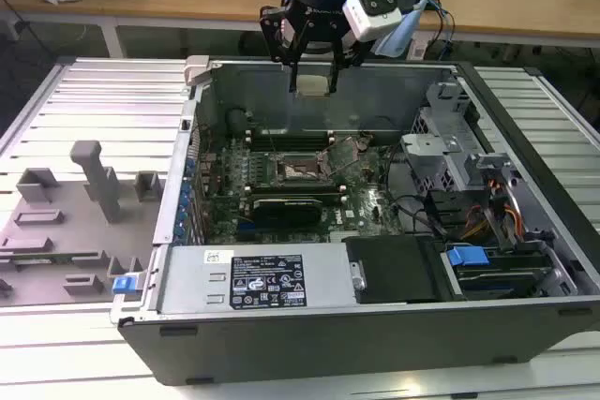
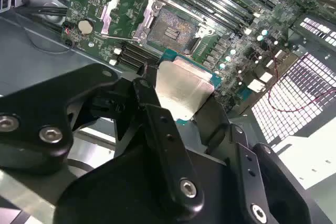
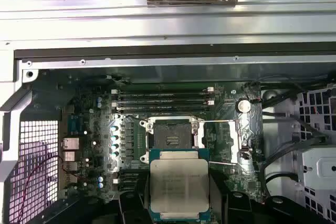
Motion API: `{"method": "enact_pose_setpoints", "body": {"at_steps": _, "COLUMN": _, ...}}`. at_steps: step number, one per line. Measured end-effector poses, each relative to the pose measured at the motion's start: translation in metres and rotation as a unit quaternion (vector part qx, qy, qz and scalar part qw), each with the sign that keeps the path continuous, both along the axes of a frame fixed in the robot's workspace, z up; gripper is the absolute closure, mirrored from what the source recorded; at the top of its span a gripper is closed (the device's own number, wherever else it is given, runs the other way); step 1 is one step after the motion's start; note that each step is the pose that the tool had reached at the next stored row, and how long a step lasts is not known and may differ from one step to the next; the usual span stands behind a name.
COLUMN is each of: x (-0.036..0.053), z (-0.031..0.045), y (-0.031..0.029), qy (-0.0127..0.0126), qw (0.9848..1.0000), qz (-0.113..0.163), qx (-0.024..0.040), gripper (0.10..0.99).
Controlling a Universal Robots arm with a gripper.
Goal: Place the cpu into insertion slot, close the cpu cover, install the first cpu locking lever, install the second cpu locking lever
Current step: 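Place the cpu into insertion slot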
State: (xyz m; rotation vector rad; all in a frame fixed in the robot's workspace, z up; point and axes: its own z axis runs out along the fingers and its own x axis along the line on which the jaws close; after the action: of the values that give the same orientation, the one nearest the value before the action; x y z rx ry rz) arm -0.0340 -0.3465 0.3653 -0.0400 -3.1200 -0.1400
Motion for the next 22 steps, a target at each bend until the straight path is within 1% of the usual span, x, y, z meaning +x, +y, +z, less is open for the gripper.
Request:
{"method": "enact_pose_setpoints", "body": {"at_steps": 7, "x": 0.0, "z": -0.0007, "y": 0.0, "qy": 0.0, "qw": 1.0, "qz": 0.0, "qx": 0.0, "gripper": 0.545}}
{"method": "enact_pose_setpoints", "body": {"at_steps": 10, "x": -0.0004, "z": -0.0067, "y": 0.0, "qy": -0.0003, "qw": 1.0, "qz": 0.0, "qx": 0.0, "gripper": 0.545}}
{"method": "enact_pose_setpoints", "body": {"at_steps": 12, "x": -0.0006, "z": -0.0093, "y": 0.0001, "qy": -0.0006, "qw": 1.0, "qz": 0.0, "qx": 0.0, "gripper": 0.545}}
{"method": "enact_pose_setpoints", "body": {"at_steps": 16, "x": -0.0011, "z": -0.0195, "y": 0.0002, "qy": -0.0014, "qw": 1.0, "qz": 0.0, "qx": 0.0, "gripper": 0.545}}
{"method": "enact_pose_setpoints", "body": {"at_steps": 22, "x": -0.0019, "z": -0.0297, "y": 0.0003, "qy": -0.0022, "qw": 1.0, "qz": 0.0, "qx": 0.0, "gripper": 0.545}}
